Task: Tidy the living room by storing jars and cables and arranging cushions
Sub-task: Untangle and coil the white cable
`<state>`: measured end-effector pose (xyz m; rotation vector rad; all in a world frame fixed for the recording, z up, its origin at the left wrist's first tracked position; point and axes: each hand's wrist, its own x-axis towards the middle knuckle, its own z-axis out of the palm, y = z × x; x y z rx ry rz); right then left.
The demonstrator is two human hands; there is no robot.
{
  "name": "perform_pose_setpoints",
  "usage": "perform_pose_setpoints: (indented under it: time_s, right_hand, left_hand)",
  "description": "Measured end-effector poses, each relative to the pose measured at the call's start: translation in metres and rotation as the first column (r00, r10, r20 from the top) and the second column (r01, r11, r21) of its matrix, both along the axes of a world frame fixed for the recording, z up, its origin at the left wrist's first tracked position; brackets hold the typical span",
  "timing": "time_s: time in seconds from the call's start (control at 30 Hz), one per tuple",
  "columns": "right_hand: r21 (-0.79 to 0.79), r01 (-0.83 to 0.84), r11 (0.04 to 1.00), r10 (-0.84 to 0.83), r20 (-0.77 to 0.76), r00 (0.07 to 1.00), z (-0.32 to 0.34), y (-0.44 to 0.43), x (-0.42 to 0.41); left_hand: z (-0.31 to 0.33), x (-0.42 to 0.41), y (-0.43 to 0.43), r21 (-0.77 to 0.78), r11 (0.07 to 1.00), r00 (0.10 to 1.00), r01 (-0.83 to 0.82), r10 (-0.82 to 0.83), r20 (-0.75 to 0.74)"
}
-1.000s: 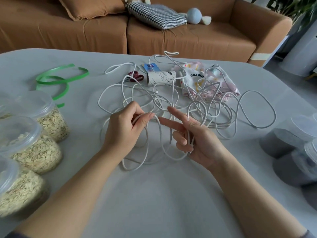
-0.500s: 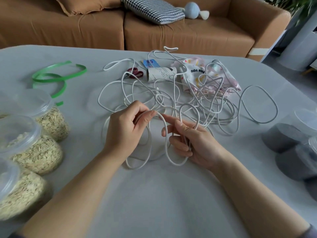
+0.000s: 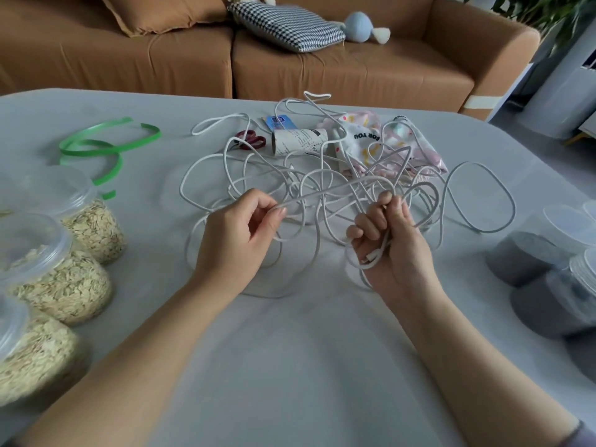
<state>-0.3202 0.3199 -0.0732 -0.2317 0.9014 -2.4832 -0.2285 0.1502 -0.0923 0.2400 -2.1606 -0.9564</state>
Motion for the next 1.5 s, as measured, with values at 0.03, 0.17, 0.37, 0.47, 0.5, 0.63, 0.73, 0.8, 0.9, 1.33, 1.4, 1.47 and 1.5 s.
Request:
perform_pose_setpoints:
  time_s: [0.03,0.17,0.37,0.47,0.5,0.63,0.73,0.8,0.9,1.33,1.4,1.47,1.5]
  right_hand:
    - [-0.005,-0.002,1.000,0.002,0.007,1.000,0.000,0.000,0.000]
    - [0.083,-0.058,0.995,0.063,-0.051,0.997,0.001,0.002,0.008]
    - [0.094,-0.194,0.977,0.189,0.057,0.980,0.004,0.001,0.010]
    - [0.102,-0.205,0.974,0.202,0.037,0.979,0.003,0.000,0.007]
    - [0.105,-0.218,0.970,0.217,0.018,0.976,0.003,0.000,0.007]
    - [0.171,-0.213,0.962,0.239,-0.149,0.960,0.000,0.003,0.008]
    - [0.233,-0.174,0.957,0.230,-0.242,0.943,-0.002,0.003,0.010]
    - [0.261,-0.112,0.959,0.178,-0.244,0.953,-0.003,0.004,0.009]
    - [0.135,-0.116,0.984,0.144,-0.221,0.965,-0.001,0.003,0.008]
    - [-0.074,-0.816,0.573,0.818,0.114,0.564,0.008,0.029,-0.011]
    - [0.010,-0.823,0.567,0.818,0.113,0.565,0.009,0.030,-0.008]
    - [0.102,-0.776,0.622,0.770,0.101,0.630,0.008,0.029,-0.005]
    - [0.173,-0.729,0.663,0.728,0.080,0.681,0.007,0.028,-0.003]
  left_hand:
    - [0.000,0.000,0.002,0.104,0.994,1.000,0.027,-0.027,-0.002]
    - [0.002,-0.002,0.009,0.464,0.870,0.984,0.170,-0.127,-0.122]
    - [0.005,0.001,0.011,0.400,0.863,0.951,0.308,-0.275,-0.138]
    - [0.000,0.003,0.015,0.184,0.929,0.947,0.321,-0.320,-0.035]
    - [-0.002,0.002,0.017,0.141,0.939,0.949,0.313,-0.314,-0.011]
    - [-0.003,0.003,0.016,0.075,0.948,0.950,0.308,-0.311,0.035]
    - [-0.004,0.004,0.013,0.041,0.951,0.949,0.307,-0.309,0.065]
    - [-0.005,0.004,0.014,0.012,0.939,0.934,0.344,-0.343,0.096]
    - [-0.004,0.005,0.014,-0.018,0.925,0.917,0.379,-0.372,0.142]
    - [0.000,0.000,-0.011,-0.639,0.749,0.984,0.178,-0.118,0.135]
    - [0.002,0.001,-0.012,-0.616,0.773,0.987,0.153,-0.086,0.137]
    - [0.002,0.000,-0.011,-0.583,0.796,0.986,0.161,-0.109,0.123]
    - [0.001,0.000,-0.010,-0.567,0.808,0.987,0.160,-0.121,0.105]
